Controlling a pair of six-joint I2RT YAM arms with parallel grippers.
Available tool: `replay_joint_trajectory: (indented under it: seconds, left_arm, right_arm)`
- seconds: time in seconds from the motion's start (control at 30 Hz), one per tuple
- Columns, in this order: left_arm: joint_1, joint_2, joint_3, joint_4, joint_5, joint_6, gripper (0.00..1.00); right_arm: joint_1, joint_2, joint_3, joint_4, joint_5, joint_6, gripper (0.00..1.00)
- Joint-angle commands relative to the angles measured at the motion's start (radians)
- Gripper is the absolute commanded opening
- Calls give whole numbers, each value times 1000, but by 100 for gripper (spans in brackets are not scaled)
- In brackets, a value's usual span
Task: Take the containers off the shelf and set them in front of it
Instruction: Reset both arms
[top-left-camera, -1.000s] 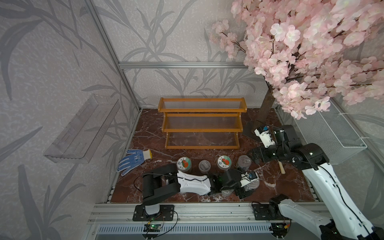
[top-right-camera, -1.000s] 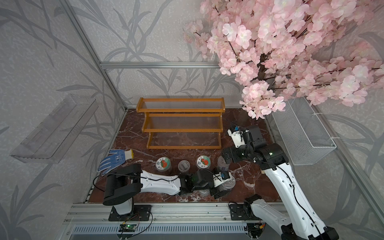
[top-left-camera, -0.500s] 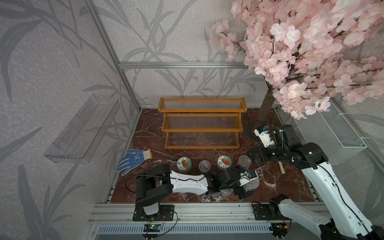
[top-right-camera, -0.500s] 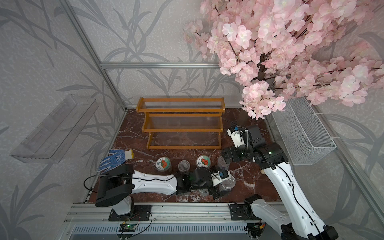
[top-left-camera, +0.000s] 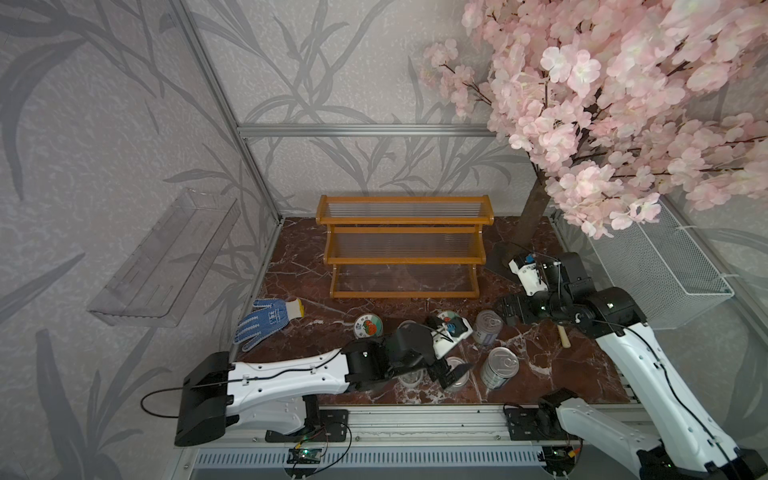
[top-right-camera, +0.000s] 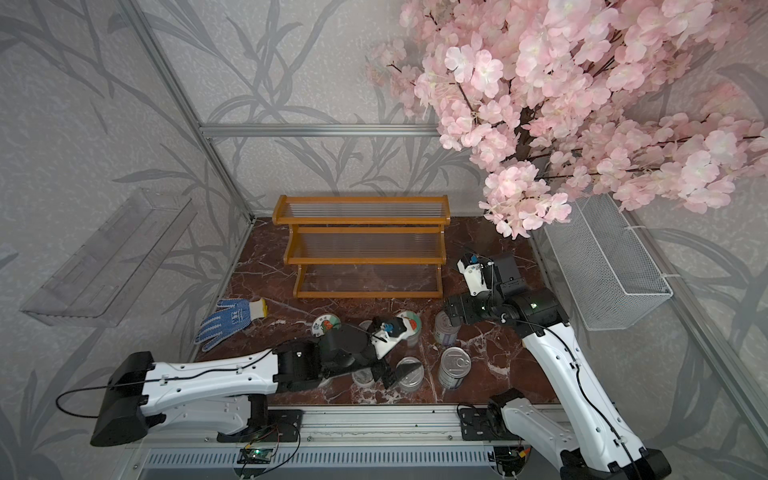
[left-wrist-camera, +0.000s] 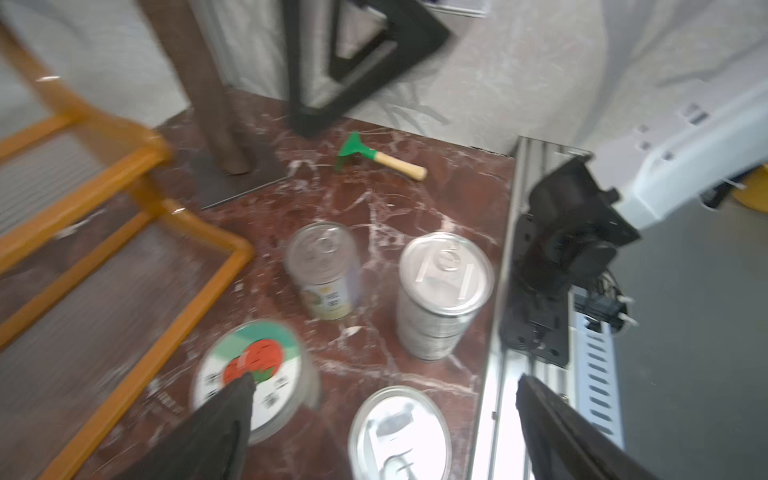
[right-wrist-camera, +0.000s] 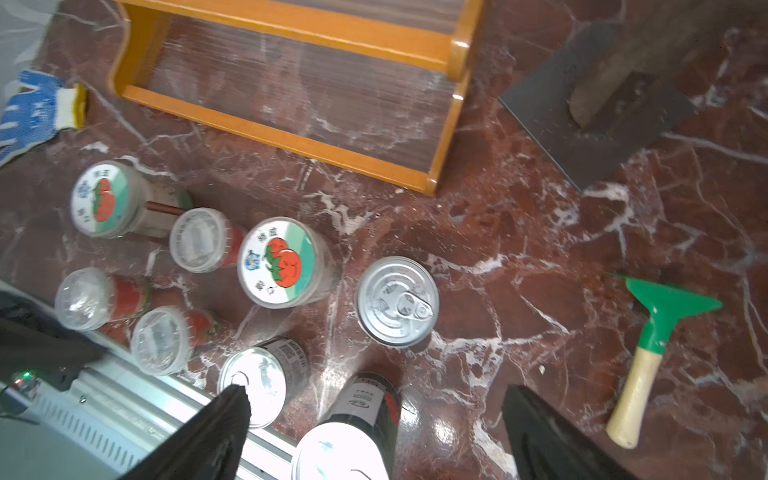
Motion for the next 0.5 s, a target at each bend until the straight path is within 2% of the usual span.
replay_joint_trajectory:
  seconds: [0.0, 0.1, 0.17, 0.23, 0.37, 0.47]
  left_arm:
    - [177, -127, -56, -172, -81, -141, 100]
    - [343, -233, -96, -255, -182, -191, 100]
    - [451, -331, -153, -275, -260, -247, 100]
    - [568, -391, -206, -268, -287, -290, 100]
    - [770, -401, -318, -179, -448, -321, 100]
    - [956, -380, -383, -25, -484, -334, 100]
  right_arm:
    - [-97, -46, -72, 94, 42, 58, 99]
    - [-198, -88, -156, 196, 37, 83, 99]
    - [-240, -114, -222, 275, 46, 115, 99]
    - [-265, -115, -282, 360, 43, 141, 99]
    - [-271, -91, -410, 573, 114, 141, 99]
    - [-290, -66, -524, 786, 146, 134, 99]
